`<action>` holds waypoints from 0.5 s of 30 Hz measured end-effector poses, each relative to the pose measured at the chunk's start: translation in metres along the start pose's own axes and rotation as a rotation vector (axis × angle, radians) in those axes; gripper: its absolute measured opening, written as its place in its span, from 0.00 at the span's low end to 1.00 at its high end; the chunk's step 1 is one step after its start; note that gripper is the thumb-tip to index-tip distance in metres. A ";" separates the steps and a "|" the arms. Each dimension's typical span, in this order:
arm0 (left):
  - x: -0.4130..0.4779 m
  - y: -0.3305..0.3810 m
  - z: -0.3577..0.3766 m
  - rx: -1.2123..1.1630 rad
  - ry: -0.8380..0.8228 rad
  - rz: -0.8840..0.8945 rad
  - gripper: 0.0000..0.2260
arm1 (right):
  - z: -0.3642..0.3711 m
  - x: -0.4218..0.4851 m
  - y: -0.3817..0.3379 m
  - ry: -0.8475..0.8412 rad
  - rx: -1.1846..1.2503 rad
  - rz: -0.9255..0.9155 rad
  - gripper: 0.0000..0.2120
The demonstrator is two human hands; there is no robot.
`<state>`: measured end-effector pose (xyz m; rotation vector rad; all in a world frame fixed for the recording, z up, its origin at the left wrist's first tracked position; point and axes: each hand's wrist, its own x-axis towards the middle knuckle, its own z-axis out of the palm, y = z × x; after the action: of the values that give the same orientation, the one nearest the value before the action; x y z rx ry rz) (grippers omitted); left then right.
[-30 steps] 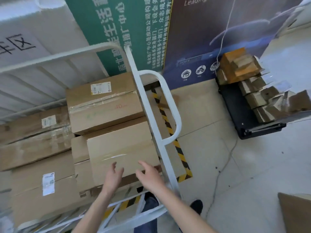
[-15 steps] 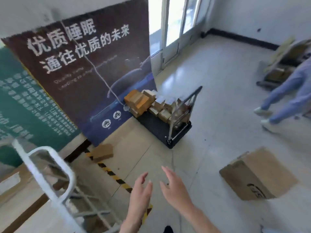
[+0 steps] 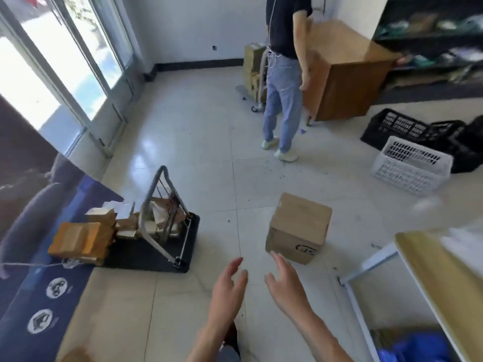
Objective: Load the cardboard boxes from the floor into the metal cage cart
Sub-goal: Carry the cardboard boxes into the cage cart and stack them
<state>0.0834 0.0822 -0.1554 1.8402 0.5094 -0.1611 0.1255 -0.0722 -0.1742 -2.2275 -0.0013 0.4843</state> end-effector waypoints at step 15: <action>0.263 0.039 0.108 0.283 -0.492 -0.102 0.25 | -0.066 0.175 0.041 0.180 0.181 0.354 0.28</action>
<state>0.3512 0.0413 -0.2509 1.9568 0.2394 -0.7668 0.3032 -0.1193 -0.2269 -2.0897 0.5183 0.4510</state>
